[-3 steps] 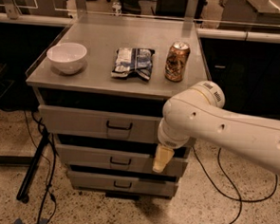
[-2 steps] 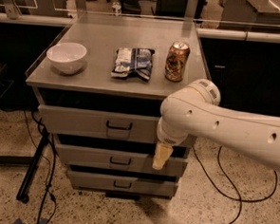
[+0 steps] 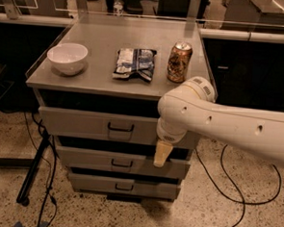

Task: Open top drawer

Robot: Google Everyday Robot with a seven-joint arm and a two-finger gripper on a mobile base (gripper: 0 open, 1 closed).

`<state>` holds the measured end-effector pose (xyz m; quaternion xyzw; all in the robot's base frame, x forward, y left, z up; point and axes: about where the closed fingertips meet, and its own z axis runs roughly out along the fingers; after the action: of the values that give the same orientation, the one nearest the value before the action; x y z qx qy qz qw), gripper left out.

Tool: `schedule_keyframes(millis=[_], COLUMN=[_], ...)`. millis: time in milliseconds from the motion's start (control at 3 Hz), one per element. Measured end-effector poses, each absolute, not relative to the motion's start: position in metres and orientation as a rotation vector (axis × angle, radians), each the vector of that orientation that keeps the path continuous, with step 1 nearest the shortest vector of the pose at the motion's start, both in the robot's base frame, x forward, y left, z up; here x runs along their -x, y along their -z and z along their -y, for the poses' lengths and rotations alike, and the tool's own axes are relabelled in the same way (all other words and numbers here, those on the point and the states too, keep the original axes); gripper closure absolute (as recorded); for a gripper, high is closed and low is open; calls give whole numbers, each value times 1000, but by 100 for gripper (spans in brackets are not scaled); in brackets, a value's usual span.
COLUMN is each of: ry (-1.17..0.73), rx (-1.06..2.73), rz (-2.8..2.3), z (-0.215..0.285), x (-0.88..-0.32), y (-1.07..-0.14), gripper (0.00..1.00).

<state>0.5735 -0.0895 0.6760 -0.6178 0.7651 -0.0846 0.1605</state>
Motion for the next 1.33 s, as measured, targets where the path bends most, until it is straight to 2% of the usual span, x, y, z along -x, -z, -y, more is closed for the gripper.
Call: schedule_keyframes(millis=[333,1000,1333], ry=[257,272,257], rx=[1756,1780,1806], rz=[-2234,-2227,-2263], z=[93,93,99], x=[-597,-594,-571], y=[-659,-656,-638], gripper=[0,0,0])
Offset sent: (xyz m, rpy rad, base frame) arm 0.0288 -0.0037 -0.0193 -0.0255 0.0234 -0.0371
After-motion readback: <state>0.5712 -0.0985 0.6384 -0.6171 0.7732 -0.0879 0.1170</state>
